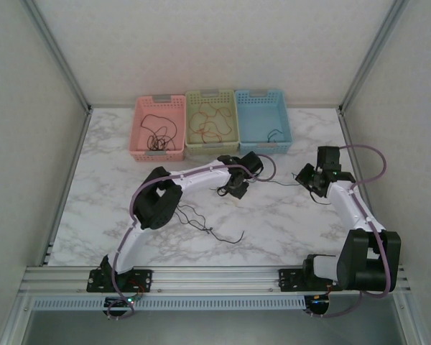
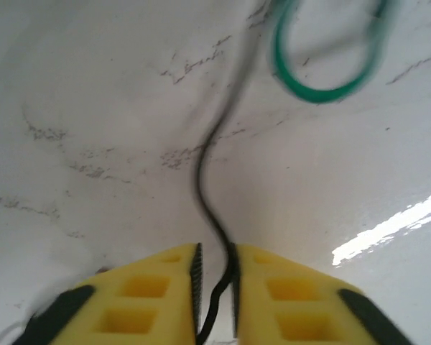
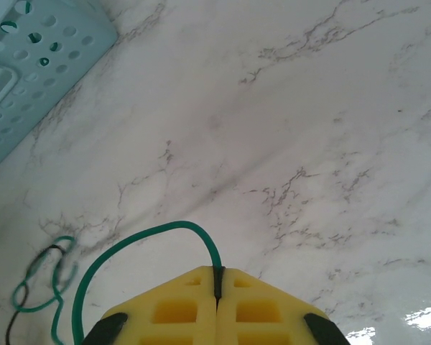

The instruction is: Untangle the cables

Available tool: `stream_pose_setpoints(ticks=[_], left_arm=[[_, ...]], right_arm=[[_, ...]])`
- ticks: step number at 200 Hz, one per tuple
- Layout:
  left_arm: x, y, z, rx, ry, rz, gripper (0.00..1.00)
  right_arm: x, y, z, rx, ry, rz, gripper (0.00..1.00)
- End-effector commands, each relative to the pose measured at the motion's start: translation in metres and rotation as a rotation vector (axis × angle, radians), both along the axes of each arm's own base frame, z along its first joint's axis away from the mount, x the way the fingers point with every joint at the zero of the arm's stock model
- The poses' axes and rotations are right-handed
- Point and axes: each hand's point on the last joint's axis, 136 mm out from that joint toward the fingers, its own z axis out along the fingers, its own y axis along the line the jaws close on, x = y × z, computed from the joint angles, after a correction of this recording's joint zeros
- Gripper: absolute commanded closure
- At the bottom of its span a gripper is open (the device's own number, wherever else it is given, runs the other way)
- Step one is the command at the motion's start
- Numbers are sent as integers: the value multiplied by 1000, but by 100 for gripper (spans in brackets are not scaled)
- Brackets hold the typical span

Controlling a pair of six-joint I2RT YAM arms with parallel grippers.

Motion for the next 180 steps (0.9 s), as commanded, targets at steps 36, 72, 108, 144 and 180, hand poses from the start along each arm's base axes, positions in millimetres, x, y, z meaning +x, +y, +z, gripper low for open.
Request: stream_pose_setpoints(ticks=[36,72,108,144,180], left_arm=[[-4,55,35,36,-82,107,100],[-16,128,64,55,-139,252,100],[-34,197,84,-22,-144,412,100],[-39,192,97,-121,-151,410,100],[-39,194,101,-128,-160,413,100]], right_arm=[[-4,-11,0,-76,-1,-13,100],[-14,-40,-1,-177,26,-117,100],[-13,-46,-2,-153,18,-152,100],[3,-17,20,-11,-111,-75,100],[14,2,76,38,-252,-1,100]])
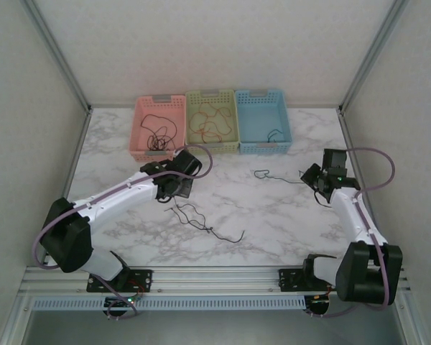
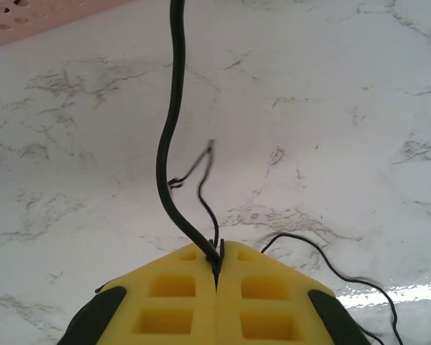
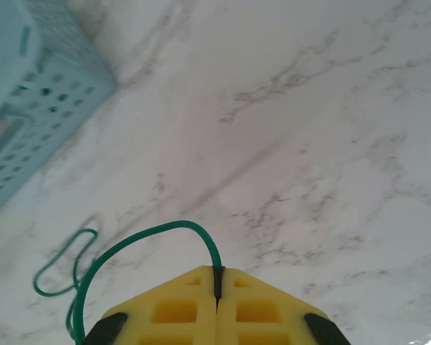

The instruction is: Untangle the cables

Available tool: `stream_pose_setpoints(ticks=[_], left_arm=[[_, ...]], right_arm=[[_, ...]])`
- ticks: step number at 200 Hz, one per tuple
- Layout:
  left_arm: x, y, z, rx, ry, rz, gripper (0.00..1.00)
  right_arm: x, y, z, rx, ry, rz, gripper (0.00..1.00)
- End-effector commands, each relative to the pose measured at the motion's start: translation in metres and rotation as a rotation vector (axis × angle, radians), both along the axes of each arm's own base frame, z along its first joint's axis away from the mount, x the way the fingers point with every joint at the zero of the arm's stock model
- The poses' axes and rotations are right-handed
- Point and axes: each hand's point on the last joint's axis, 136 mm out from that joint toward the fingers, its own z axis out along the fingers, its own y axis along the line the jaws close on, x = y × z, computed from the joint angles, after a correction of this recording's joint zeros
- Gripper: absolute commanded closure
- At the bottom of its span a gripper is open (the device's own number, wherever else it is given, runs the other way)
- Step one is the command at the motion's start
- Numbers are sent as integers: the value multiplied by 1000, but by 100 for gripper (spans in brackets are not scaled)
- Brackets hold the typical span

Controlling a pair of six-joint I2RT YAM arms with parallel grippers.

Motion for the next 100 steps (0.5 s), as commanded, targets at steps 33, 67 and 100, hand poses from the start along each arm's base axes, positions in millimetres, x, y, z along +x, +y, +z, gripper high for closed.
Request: stream_pose_setpoints(ticks=[33,67,100], left_arm=[[-6,-4,5,-62,-5,12,100],[-6,-7,6,-77,2,9,100],[-6,-12,10,-104,5,1,100]], right_arm=[[32,19,103,48,-259,51,100],[69,7,133,14,-301,-32,100],[123,7,136,-4,-287,-83,100]])
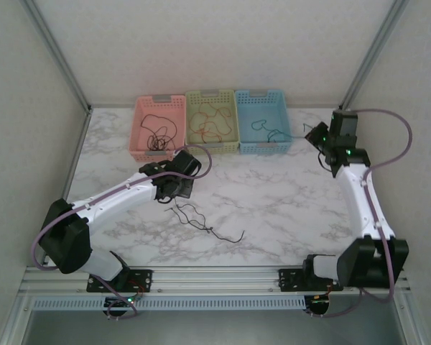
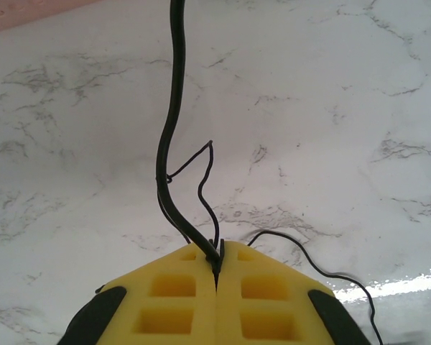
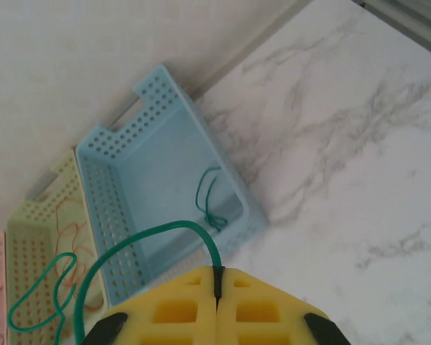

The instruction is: Untangle the cables

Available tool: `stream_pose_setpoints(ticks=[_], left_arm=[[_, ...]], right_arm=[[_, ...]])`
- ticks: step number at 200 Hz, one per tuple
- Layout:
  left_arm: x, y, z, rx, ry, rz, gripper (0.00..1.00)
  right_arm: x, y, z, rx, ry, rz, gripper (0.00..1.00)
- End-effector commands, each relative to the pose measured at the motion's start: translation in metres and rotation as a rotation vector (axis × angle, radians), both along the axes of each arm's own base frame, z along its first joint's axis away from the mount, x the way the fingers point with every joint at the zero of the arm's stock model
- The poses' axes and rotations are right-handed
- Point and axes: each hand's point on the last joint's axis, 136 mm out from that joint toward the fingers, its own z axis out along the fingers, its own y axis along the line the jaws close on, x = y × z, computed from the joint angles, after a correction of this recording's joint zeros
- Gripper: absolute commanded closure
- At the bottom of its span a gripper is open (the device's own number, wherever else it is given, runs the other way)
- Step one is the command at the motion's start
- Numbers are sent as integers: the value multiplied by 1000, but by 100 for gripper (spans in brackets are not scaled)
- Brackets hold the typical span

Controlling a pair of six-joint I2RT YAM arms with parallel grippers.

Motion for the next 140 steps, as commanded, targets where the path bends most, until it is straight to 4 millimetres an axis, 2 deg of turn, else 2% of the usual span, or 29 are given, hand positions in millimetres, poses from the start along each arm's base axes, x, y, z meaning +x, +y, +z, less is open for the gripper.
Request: stream_pose_setpoints(ticks=[1,18,46,63,82,92,103,114,130,140], left_arm=[[-3,-5,10,-54,-8,5,100],[-2,-9,12,-67,-3,-2,100],[-2,-13,16,-92,2,-8,100],[-3,-15,21,-107,-1,-13,100],[-3,-17,26,-122,-3,-19,100],[-3,-19,30,-131,-4,-23,100],[-3,-21,35,-145,-9,-30,100],[-4,-22,40,-160,-15,-37,100],[-5,-24,45,-182,-19,-49,100],[-7,-29,47,-208,-15,-72,100]], right_arm=[[35,-1,0,-9,3,-62,100],[66,3,-3,-9,2,-84,100],[115,17,-30,30,48,-91,100],[139,29,-48,14,79,-84,100],[157,43,-71,19,127,-68,100],[166,57,-76,8,125,-11,82],[171,74,-75,1,111,61,69],[167,86,-71,-3,99,108,61],[153,92,-63,-7,92,142,56],[137,96,-52,-1,68,174,55]])
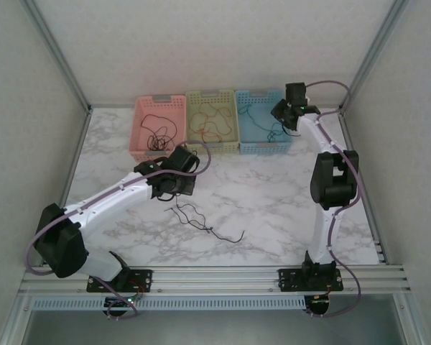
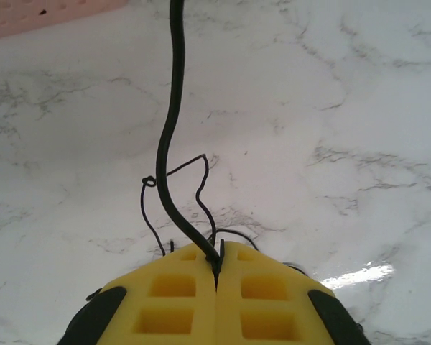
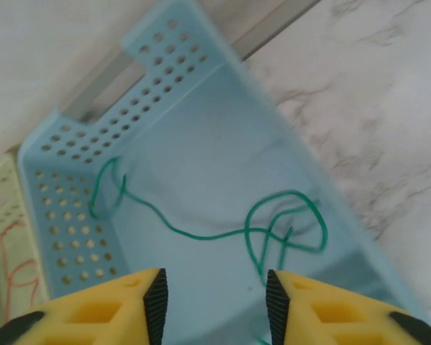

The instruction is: Untangle the cables

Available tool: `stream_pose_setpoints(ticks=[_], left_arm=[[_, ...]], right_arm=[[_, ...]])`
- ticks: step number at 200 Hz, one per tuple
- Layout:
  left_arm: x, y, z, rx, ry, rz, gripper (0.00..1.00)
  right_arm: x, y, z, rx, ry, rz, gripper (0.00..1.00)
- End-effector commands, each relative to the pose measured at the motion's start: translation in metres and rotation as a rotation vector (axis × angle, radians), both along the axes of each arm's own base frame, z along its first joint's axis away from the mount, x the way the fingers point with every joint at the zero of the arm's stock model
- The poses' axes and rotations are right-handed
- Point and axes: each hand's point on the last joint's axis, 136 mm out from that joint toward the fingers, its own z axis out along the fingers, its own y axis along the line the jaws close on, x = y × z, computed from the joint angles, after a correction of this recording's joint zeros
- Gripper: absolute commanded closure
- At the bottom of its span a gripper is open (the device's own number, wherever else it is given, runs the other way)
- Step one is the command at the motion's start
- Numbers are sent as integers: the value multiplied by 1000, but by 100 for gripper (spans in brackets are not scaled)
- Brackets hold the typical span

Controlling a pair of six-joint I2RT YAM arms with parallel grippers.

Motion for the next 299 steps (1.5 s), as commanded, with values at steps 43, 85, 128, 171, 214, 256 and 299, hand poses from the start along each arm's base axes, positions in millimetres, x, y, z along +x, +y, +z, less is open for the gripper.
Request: stream_pose_setpoints(ticks=[43,85,128,171,214,256,299], left_arm=[[-17,-29,41,-215,-52,-161,100],[-33,-49,67,-346,-108,-329,100],[-40,-52,78,-356,-101,-381,100],[-40,-53,76,-358,-88,-385,100],[-44,-54,76,-365,-77,-398,100],[-46,-53,71,-359,-60,-396,100],[-49,-53,76,-373,-60,-398,100]], right_arm=[[-112,71,88,175,-256,385,52],[-202,130,99,296,-379,692,49],[-266,175,128,334,-467,903,39],[-287,212,136,368,-442,997,35],[-280,235,132,357,-427,1023,36],[-273,249,130,351,-406,1042,41],[-269,254,130,349,-392,1039,94]])
